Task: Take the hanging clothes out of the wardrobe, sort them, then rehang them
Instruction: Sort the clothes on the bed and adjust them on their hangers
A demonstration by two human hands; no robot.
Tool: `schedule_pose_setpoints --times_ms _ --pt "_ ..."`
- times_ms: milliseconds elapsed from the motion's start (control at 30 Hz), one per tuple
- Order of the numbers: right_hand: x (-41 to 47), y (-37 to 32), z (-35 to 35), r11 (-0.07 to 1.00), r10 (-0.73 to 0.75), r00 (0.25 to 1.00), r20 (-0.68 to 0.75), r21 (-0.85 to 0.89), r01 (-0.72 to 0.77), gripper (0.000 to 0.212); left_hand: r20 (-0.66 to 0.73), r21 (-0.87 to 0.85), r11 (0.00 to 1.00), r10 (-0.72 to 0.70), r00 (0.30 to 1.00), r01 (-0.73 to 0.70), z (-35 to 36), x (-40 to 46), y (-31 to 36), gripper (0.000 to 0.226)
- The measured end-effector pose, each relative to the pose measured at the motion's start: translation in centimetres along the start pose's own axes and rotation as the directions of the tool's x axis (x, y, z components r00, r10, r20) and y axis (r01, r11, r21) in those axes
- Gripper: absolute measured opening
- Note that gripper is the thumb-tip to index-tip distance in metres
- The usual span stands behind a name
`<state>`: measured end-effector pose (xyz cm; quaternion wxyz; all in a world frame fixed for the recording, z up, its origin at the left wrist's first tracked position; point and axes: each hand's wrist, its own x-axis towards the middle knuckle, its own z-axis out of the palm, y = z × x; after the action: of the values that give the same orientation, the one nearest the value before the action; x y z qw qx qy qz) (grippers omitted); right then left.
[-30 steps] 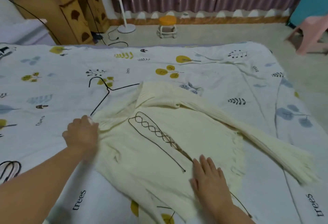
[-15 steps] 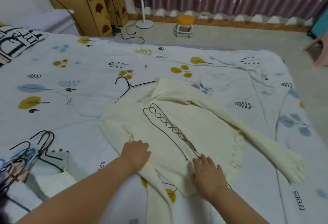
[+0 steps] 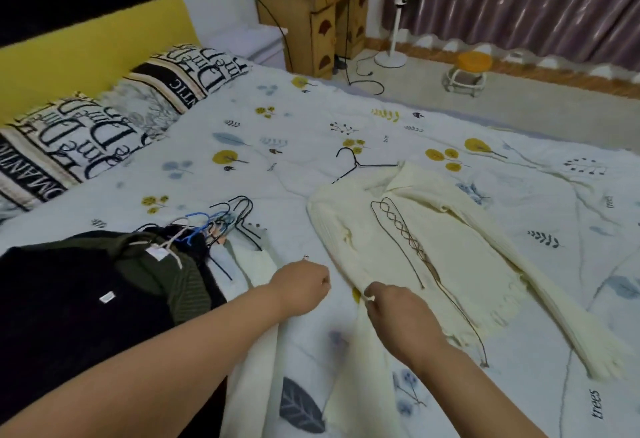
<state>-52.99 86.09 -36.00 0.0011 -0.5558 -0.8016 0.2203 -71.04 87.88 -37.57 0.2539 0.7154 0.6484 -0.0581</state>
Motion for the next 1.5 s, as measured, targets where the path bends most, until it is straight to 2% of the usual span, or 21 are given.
schedule_pose_setpoints --times_ms 267,500,600,733,900,1067,1167,1300,1433,1500 --pt "-3.8 -9.4 0.4 0.99 -0.116 0.991 0.059 0.093 0.11 0.034 -0.117 0.006 0.983 -0.179 0.977 0.181 -2.4 -10.2 -7.2 0.03" --pt "-1.8 -17.7 3.4 0.986 -0.155 0.985 0.071 0.075 0.15 0.031 -0.239 -0.056 0.941 -0.337 0.911 0.333 -3.4 -15.0 -16.7 0.027" --pt "-0.5 -21.5 5.9 0.986 -0.147 0.984 0.098 0.095 0.138 0.028 -0.252 -0.027 0.917 -0.39 0.885 0.397 -3.4 -16.2 -21.5 0.029" --pt "1.3 -26.3 9.4 0.986 -0.142 0.98 0.14 0.104 0.128 0.011 -0.259 0.029 0.902 -0.41 0.875 0.431 -2.9 -17.4 -27.8 0.039" --pt "4.0 -30.7 14.0 0.991 -0.103 0.986 0.132 0.093 0.092 0.048 -0.245 0.113 0.866 -0.451 0.859 0.487 -2.2 -17.4 -35.9 0.053" --pt "6.6 -32.9 17.8 0.996 0.077 0.992 0.1 0.042 -0.081 0.054 -0.229 0.186 0.831 -0.483 0.845 0.525 -2.2 -16.0 -42.3 0.063" --pt "7.5 -33.4 19.1 0.986 0.167 0.984 0.059 -0.038 -0.164 0.051 -0.157 0.209 0.838 -0.479 0.863 0.504 -2.5 -14.7 -44.5 0.061" --pt "8.2 -33.8 19.7 0.972 0.232 0.972 0.028 -0.047 -0.23 0.039 -0.058 0.207 0.872 -0.442 0.895 0.444 -2.5 -13.5 -46.4 0.054" --pt "8.0 -34.3 19.1 0.968 0.248 0.969 -0.014 0.038 -0.248 0.02 -0.151 0.224 0.875 -0.403 0.903 0.428 -2.5 -12.9 -47.5 0.058" --pt "7.4 -34.6 18.6 0.965 0.228 0.97 -0.08 0.155 -0.213 0.007 -0.214 0.149 0.883 -0.411 0.886 0.445 -2.6 -12.9 -47.8 0.062"
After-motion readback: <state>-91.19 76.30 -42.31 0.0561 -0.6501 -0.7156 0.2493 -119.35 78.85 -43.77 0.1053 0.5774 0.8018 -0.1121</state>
